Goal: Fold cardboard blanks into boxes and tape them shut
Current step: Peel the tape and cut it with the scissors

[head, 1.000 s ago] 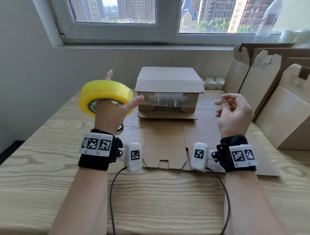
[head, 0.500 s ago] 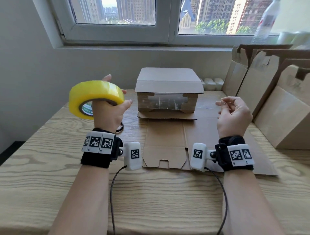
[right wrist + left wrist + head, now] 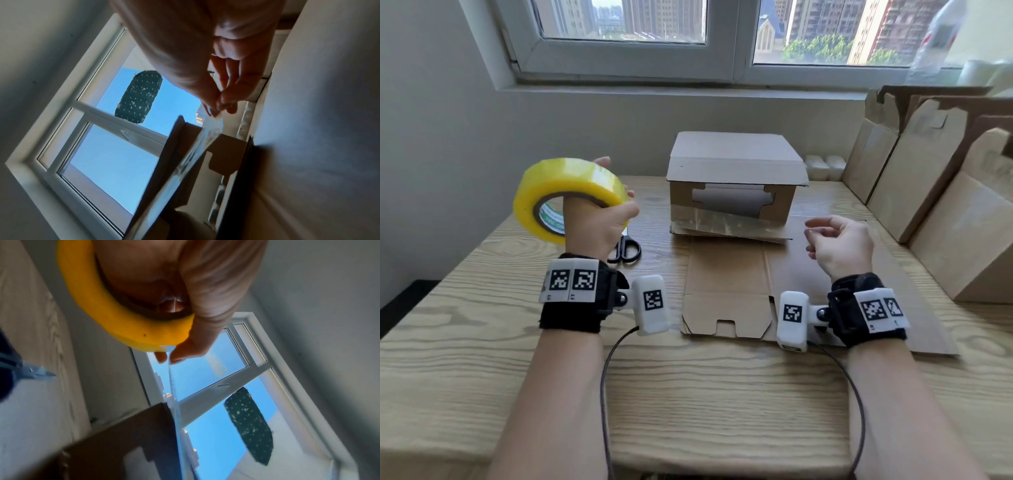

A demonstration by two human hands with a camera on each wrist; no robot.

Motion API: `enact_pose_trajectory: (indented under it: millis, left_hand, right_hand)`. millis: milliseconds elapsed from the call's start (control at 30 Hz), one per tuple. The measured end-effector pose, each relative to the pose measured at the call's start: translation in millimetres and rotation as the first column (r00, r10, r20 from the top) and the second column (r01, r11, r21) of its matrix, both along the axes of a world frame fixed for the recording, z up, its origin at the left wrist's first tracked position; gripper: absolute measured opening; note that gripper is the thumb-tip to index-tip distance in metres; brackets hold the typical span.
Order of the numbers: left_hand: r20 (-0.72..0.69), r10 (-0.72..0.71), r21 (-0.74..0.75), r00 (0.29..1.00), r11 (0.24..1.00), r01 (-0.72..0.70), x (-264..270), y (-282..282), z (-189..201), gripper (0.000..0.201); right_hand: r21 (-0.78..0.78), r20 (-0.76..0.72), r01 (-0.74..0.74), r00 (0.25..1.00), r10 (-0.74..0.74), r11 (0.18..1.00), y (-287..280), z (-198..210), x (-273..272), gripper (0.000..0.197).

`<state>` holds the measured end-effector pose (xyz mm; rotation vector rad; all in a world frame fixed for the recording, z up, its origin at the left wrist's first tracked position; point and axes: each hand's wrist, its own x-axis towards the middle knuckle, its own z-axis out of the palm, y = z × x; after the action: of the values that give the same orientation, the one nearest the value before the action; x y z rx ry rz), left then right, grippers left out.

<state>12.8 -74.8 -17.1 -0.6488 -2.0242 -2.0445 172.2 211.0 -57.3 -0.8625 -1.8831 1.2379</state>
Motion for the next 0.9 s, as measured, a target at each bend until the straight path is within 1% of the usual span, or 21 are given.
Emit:
enact_pose_trajectory:
  millis: [67,133,200,233,267,333,433,467,533,567,600,633,667,700,767,833,867,900]
  left_hand:
    - [-0.004,0.08,-0.062,0.997,0.995,-0.08,-2,-6,-1,0.071]
    - [0.009,0.151,-0.077,0.988,0.986,-0.15,-4,-13,-1,0.065]
    - [0.073,0.213,-0.009,0.974,0.977,-0.213,-7,-19,2,0.059]
    - [0.109,0.217,0.043,0.97,0.974,-0.223,-9,-23,4,0.058]
    - [0.141,0.212,0.088,0.967,0.97,-0.226,-10,-26,5,0.057]
    - [0.195,0.226,0.133,0.954,0.958,-0.254,-12,-31,4,0.054]
    - [0.223,0.264,0.115,0.938,0.949,-0.294,-13,-32,3,0.047]
    - [0.216,0.268,0.103,0.939,0.95,-0.294,-12,-31,3,0.044]
    - [0.204,0.253,0.077,0.946,0.959,-0.273,-11,-28,3,0.039]
    - [0.2,0.241,0.063,0.95,0.964,-0.258,-10,-27,3,0.038]
    - [0.195,0.231,0.049,0.953,0.968,-0.245,-9,-26,3,0.036]
    - [0.192,0.229,0.034,0.954,0.97,-0.24,-9,-25,3,0.034]
    - [0.189,0.229,0.021,0.955,0.971,-0.237,-9,-25,3,0.032]
    - [0.185,0.234,0.011,0.955,0.971,-0.24,-8,-25,4,0.03]
    - [0.167,0.238,-0.001,0.957,0.971,-0.241,-7,-26,4,0.028]
    - [0.151,0.234,-0.008,0.96,0.972,-0.236,-8,-29,3,0.028]
    - [0.147,0.225,-0.003,0.963,0.974,-0.227,-9,-31,3,0.029]
    - [0.146,0.212,0.002,0.966,0.977,-0.214,-10,-33,3,0.031]
  right_hand:
    - [-0.013,0.047,-0.049,0.998,0.05,0.999,-7,-1,-4,0.01]
    - [-0.017,0.083,-0.122,0.989,0.123,0.992,-17,2,-6,0.019]
    - [-0.046,0.15,-0.187,0.97,0.192,0.981,-24,3,-9,0.044]
    - [-0.07,0.189,-0.21,0.957,0.22,0.975,-27,2,-11,0.055]
    - [-0.095,0.222,-0.225,0.945,0.24,0.97,-29,1,-13,0.059]
    - [-0.143,0.277,-0.224,0.926,0.256,0.964,-29,-1,-17,0.058]
    - [-0.153,0.377,-0.21,0.891,0.253,0.966,-32,0,-20,0.049]
    - [-0.131,0.41,-0.204,0.88,0.24,0.97,-34,2,-20,0.044]
    - [-0.031,0.489,-0.187,0.854,0.178,0.982,-38,6,-20,0.038]
    - [0.025,0.501,-0.181,0.853,0.144,0.983,-41,11,-19,0.037]
    - [0.061,0.47,-0.184,0.872,0.135,0.981,-48,19,-19,0.036]
    - [0.071,0.398,-0.198,0.904,0.155,0.978,-57,30,-19,0.032]
    - [0.062,0.313,-0.229,0.929,0.2,0.971,-68,41,-20,0.026]
    - [0.041,0.246,-0.278,0.934,0.26,0.96,-82,52,-23,0.019]
    - [-0.025,0.186,-0.392,0.902,0.389,0.92,-115,74,-30,0.012]
    - [-0.073,0.21,-0.498,0.839,0.501,0.864,-146,85,-40,0.011]
    - [-0.092,0.252,-0.558,0.788,0.561,0.825,-160,87,-45,0.013]
    - [-0.121,0.306,-0.621,0.719,0.624,0.774,-173,86,-49,0.016]
